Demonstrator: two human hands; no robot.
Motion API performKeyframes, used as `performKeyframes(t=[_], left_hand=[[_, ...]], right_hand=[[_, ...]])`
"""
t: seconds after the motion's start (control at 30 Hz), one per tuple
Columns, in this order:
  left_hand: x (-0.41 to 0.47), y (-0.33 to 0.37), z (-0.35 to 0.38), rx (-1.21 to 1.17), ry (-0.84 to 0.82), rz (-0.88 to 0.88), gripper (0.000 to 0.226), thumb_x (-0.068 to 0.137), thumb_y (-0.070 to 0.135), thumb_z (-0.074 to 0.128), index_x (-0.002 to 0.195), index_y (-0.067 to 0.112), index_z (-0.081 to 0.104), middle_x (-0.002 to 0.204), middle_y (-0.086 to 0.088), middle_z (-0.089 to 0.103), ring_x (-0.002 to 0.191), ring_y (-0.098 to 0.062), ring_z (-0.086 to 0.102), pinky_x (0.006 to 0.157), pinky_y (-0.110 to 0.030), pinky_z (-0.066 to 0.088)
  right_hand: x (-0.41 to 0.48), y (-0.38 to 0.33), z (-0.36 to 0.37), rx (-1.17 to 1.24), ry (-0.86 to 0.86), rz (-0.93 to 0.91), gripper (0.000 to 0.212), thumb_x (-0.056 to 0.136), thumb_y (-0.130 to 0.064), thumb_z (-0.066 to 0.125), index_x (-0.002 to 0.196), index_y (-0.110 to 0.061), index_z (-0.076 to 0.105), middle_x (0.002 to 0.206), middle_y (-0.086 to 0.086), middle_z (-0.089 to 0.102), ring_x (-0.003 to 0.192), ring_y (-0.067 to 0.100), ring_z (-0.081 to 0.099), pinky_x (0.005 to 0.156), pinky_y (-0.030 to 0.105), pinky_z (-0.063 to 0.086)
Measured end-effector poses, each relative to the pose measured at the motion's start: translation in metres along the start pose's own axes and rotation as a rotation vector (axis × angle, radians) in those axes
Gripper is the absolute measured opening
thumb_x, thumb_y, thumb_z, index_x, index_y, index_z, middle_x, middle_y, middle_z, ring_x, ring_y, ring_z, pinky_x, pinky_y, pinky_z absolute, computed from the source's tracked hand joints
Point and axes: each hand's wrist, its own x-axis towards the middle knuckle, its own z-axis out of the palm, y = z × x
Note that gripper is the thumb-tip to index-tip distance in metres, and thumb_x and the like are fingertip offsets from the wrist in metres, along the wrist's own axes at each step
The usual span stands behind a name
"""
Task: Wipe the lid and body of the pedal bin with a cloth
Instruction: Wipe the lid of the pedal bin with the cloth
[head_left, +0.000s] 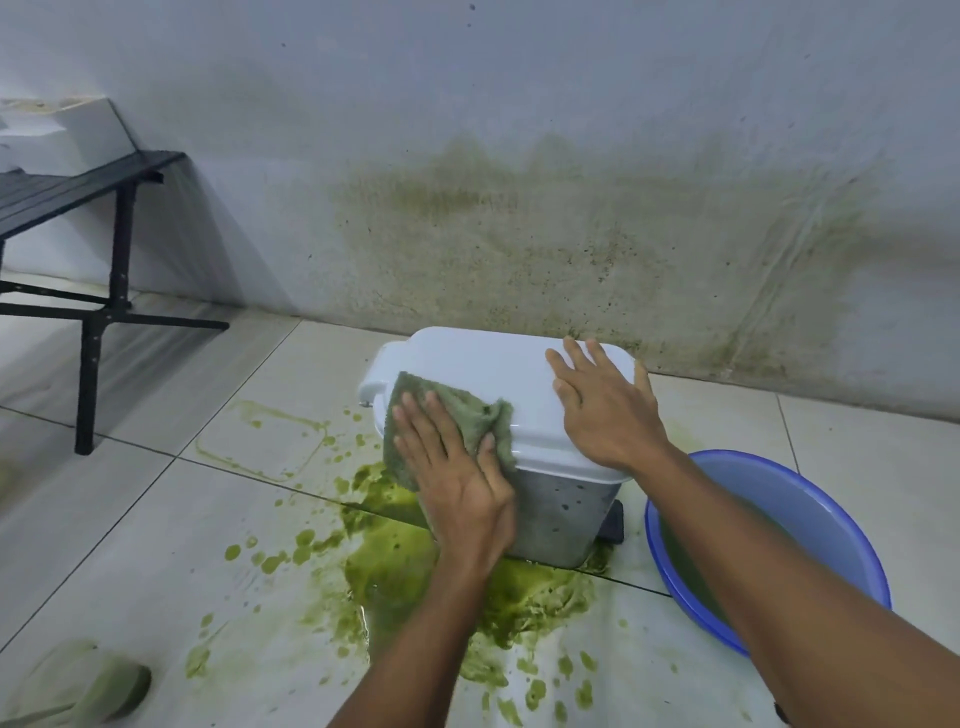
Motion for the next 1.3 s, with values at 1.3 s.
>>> performKeyframes(t=[1.3], left_hand=[[0.045,0.053,0.007,-0.233,0.043,-0.562,0.091,0.103,0.040,0.050,0.161,0.012,-0.015,0.166,-0.007,-0.031,0.150,-0.017,-0.036,0.127,-0.044,-0.012]], right_hand=[[0.023,0.004,0.006,0.003,-0.065,-0.201,0.048,0.107,-0.041,0.020,0.154,-0.048,0.014,0.163,-0.024,-0.002,0.150,-0.001,-0.007,0.123,0.043,-0.010]])
